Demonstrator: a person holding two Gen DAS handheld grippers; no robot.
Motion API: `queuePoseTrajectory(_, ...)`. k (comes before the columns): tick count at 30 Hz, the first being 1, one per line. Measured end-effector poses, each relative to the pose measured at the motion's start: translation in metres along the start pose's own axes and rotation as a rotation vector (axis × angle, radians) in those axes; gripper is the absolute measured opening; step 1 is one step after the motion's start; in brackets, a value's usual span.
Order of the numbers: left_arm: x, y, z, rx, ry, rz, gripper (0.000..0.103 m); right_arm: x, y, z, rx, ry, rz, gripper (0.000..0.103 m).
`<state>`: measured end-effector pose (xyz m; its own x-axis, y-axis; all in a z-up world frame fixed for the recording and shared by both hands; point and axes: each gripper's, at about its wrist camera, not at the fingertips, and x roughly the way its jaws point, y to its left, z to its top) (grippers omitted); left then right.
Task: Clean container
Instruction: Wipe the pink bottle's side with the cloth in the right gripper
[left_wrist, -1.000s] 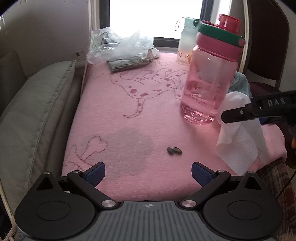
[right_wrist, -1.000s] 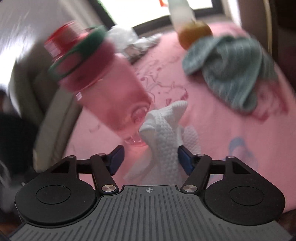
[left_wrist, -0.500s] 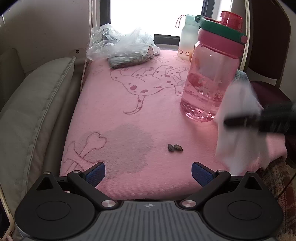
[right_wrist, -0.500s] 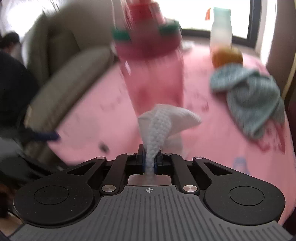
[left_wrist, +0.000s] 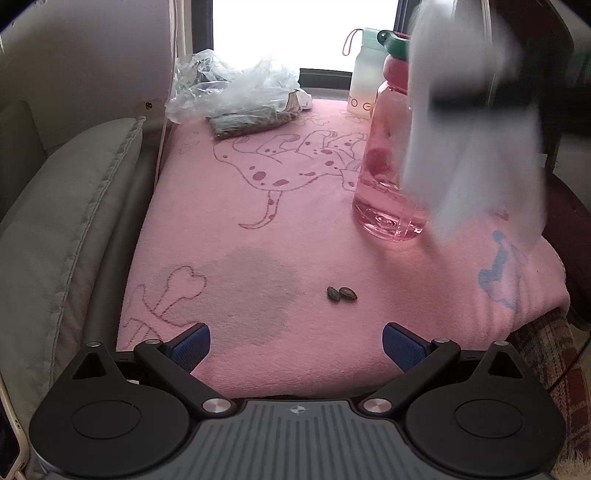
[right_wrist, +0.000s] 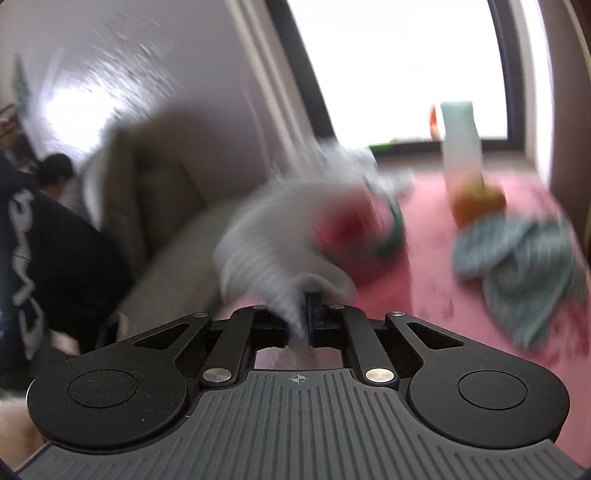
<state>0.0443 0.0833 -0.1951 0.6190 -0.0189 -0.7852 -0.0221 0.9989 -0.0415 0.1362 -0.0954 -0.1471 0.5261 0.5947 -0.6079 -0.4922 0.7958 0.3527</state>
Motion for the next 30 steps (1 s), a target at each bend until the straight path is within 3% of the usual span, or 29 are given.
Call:
queuePoseTrajectory(5,0.001,0.004,-0.001,-0.015,0.006,0.011,0.1,0.036,-0.036,-0.034,0.117,0.139,-0.105,0.009)
queuePoseTrajectory(8,0.003,0.003,-0.001,-0.011,0.014,0.006,0.1,0.036,-0.046,-0.035,0.197,0.169,-0.067,0.009)
queuePoseTrajectory(14,0.002,-0.002,-0.001,0.012,0.011,0.005,0.1,0.025,-0.033,-0.01,0.356,0.104,0.139,0.01)
queuePoseTrajectory(19,0.001,0.0,-0.001,0.003,0.01,0.019,0.1,-0.019,-0.03,0.004,0.422,-0.021,0.204,0.011)
queuePoseTrajectory(24,0.004,-0.006,0.0,0.021,0.014,0.005,0.1,-0.043,-0.042,0.016,0.332,-0.124,0.147,0.017)
queuePoseTrajectory(30,-0.003,-0.017,0.002,0.072,-0.012,0.0,0.1,0.0,-0.063,-0.017,0.384,0.042,0.068,0.018)
